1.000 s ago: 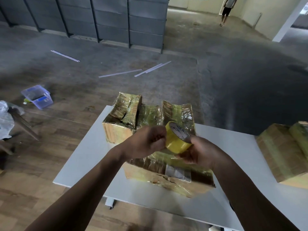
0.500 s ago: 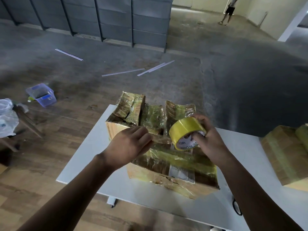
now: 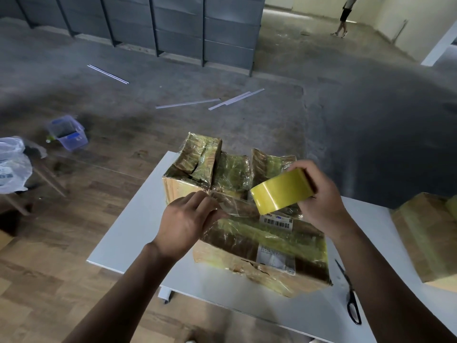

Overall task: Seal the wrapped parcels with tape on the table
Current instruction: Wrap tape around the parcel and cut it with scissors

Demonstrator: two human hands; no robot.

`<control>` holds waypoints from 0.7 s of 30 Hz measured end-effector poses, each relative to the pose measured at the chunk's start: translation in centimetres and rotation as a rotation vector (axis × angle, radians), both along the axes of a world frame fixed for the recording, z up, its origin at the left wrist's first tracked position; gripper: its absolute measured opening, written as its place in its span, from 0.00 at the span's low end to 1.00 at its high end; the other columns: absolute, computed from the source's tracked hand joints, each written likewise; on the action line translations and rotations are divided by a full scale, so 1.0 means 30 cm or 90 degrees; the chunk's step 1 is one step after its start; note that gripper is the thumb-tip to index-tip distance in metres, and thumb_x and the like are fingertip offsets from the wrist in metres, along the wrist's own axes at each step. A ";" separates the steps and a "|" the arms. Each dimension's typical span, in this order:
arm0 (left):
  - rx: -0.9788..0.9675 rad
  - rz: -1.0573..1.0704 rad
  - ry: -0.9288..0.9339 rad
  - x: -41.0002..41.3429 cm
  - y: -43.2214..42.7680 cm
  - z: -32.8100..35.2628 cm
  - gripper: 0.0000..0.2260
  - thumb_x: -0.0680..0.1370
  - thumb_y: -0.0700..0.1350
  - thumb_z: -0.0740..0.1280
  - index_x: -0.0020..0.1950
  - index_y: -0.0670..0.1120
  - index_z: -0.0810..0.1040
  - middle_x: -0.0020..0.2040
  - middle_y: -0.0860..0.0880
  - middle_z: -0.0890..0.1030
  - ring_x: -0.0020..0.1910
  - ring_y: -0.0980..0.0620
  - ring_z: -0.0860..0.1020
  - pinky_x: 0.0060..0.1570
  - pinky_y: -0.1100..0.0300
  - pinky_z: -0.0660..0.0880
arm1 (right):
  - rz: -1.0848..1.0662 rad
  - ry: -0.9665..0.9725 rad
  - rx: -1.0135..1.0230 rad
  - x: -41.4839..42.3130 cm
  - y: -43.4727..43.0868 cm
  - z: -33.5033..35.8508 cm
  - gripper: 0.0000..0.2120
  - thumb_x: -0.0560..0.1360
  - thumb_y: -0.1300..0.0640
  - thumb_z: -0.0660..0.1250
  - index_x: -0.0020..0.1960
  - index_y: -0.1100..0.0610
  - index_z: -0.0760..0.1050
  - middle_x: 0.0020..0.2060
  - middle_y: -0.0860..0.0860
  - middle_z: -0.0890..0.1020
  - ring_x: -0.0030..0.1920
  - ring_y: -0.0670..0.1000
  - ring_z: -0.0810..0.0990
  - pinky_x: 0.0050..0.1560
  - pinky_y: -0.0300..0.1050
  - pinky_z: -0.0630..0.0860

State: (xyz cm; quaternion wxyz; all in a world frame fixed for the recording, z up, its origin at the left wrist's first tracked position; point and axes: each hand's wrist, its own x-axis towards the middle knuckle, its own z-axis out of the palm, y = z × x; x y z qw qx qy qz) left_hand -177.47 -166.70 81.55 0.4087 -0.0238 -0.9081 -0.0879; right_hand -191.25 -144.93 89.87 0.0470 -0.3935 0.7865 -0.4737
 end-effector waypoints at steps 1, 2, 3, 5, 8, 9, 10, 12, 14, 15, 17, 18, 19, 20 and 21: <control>-0.004 0.000 0.008 0.004 0.000 0.003 0.16 0.80 0.52 0.63 0.39 0.42 0.79 0.36 0.49 0.77 0.31 0.52 0.75 0.28 0.61 0.69 | 0.008 0.015 0.010 -0.004 -0.006 0.011 0.21 0.69 0.66 0.62 0.50 0.40 0.70 0.47 0.43 0.77 0.46 0.43 0.75 0.42 0.38 0.72; -0.009 -0.002 0.014 0.008 0.001 0.006 0.16 0.80 0.52 0.63 0.39 0.42 0.79 0.35 0.49 0.77 0.31 0.52 0.75 0.29 0.61 0.68 | 0.016 0.024 0.021 -0.010 -0.013 0.024 0.23 0.70 0.68 0.63 0.50 0.39 0.70 0.47 0.43 0.77 0.47 0.43 0.76 0.42 0.40 0.72; -0.016 -0.004 0.019 0.010 0.004 0.009 0.16 0.81 0.51 0.63 0.39 0.42 0.79 0.35 0.49 0.77 0.31 0.51 0.74 0.29 0.61 0.68 | 0.021 0.032 0.033 -0.017 -0.022 0.033 0.26 0.70 0.71 0.64 0.49 0.39 0.70 0.47 0.43 0.77 0.47 0.43 0.75 0.41 0.41 0.72; -0.030 -0.005 0.024 0.016 0.006 0.010 0.16 0.81 0.50 0.63 0.38 0.42 0.78 0.34 0.49 0.76 0.30 0.51 0.74 0.29 0.61 0.68 | 0.023 0.038 0.053 -0.029 -0.039 0.051 0.32 0.68 0.76 0.64 0.48 0.36 0.71 0.46 0.41 0.77 0.45 0.42 0.75 0.40 0.39 0.70; -0.044 0.008 0.029 0.019 -0.011 0.001 0.16 0.80 0.50 0.66 0.36 0.42 0.77 0.32 0.49 0.75 0.29 0.52 0.72 0.28 0.62 0.66 | 0.005 0.031 0.064 -0.042 -0.055 0.084 0.33 0.68 0.77 0.63 0.46 0.36 0.70 0.42 0.38 0.77 0.41 0.39 0.74 0.35 0.35 0.67; -0.042 0.011 0.026 0.018 -0.019 -0.003 0.16 0.80 0.50 0.65 0.35 0.42 0.77 0.32 0.49 0.74 0.28 0.52 0.72 0.27 0.61 0.67 | -0.002 0.022 0.061 -0.050 -0.058 0.096 0.31 0.69 0.77 0.63 0.46 0.38 0.71 0.40 0.37 0.76 0.39 0.38 0.73 0.35 0.36 0.67; -0.034 0.013 0.019 0.013 -0.023 -0.004 0.17 0.81 0.51 0.64 0.35 0.43 0.76 0.32 0.50 0.74 0.28 0.52 0.72 0.26 0.61 0.68 | -0.006 0.019 0.058 -0.058 -0.061 0.109 0.29 0.69 0.77 0.64 0.45 0.40 0.71 0.39 0.36 0.76 0.38 0.37 0.73 0.35 0.37 0.68; 0.022 0.012 -0.010 -0.005 -0.024 -0.009 0.20 0.82 0.53 0.60 0.36 0.43 0.77 0.32 0.51 0.75 0.28 0.53 0.73 0.26 0.62 0.67 | 0.002 0.032 0.069 -0.067 -0.076 0.131 0.28 0.68 0.77 0.65 0.44 0.41 0.71 0.38 0.36 0.77 0.37 0.37 0.73 0.34 0.36 0.67; 0.170 0.006 -0.054 -0.028 -0.005 -0.002 0.21 0.82 0.56 0.57 0.40 0.44 0.78 0.35 0.52 0.77 0.29 0.55 0.74 0.27 0.63 0.68 | 0.010 0.036 0.079 -0.067 -0.093 0.146 0.29 0.68 0.77 0.63 0.45 0.40 0.71 0.37 0.37 0.76 0.35 0.38 0.73 0.31 0.32 0.66; 0.283 -0.005 -0.083 -0.038 0.013 0.006 0.21 0.82 0.58 0.56 0.42 0.44 0.78 0.36 0.52 0.78 0.30 0.54 0.75 0.28 0.62 0.70 | 0.014 0.029 0.074 -0.066 -0.099 0.149 0.28 0.69 0.77 0.63 0.45 0.42 0.71 0.36 0.37 0.76 0.34 0.38 0.73 0.31 0.31 0.66; 0.600 -0.060 -0.139 -0.061 0.061 0.036 0.19 0.83 0.55 0.55 0.45 0.43 0.77 0.37 0.48 0.79 0.34 0.51 0.78 0.33 0.55 0.75 | 0.013 0.020 0.058 -0.068 -0.106 0.152 0.26 0.69 0.78 0.62 0.45 0.45 0.71 0.36 0.37 0.76 0.35 0.37 0.72 0.31 0.30 0.65; 0.798 -0.094 -0.160 -0.075 0.083 0.060 0.18 0.83 0.52 0.55 0.48 0.41 0.78 0.40 0.45 0.81 0.36 0.49 0.80 0.37 0.54 0.77 | 0.010 0.019 0.044 -0.071 -0.109 0.153 0.26 0.69 0.78 0.62 0.45 0.46 0.71 0.36 0.38 0.76 0.35 0.37 0.72 0.32 0.30 0.64; 0.997 -0.135 -0.184 -0.091 0.099 0.083 0.17 0.84 0.50 0.55 0.52 0.39 0.78 0.44 0.42 0.82 0.40 0.48 0.82 0.41 0.53 0.79 | 0.005 0.016 0.027 -0.074 -0.112 0.149 0.26 0.68 0.79 0.61 0.45 0.46 0.71 0.36 0.38 0.76 0.35 0.38 0.71 0.33 0.32 0.64; 1.163 -0.187 -0.210 -0.108 0.110 0.104 0.18 0.84 0.49 0.55 0.56 0.38 0.77 0.49 0.40 0.82 0.45 0.47 0.83 0.46 0.53 0.79 | -0.001 0.007 0.008 -0.078 -0.115 0.145 0.26 0.68 0.79 0.60 0.45 0.47 0.72 0.35 0.39 0.75 0.35 0.38 0.70 0.34 0.33 0.64; 1.280 -0.239 -0.238 -0.123 0.115 0.118 0.18 0.84 0.49 0.55 0.59 0.37 0.76 0.53 0.38 0.81 0.49 0.45 0.83 0.49 0.53 0.79 | -0.007 -0.009 -0.010 -0.082 -0.118 0.138 0.26 0.68 0.80 0.60 0.45 0.48 0.72 0.34 0.39 0.75 0.35 0.39 0.70 0.34 0.34 0.64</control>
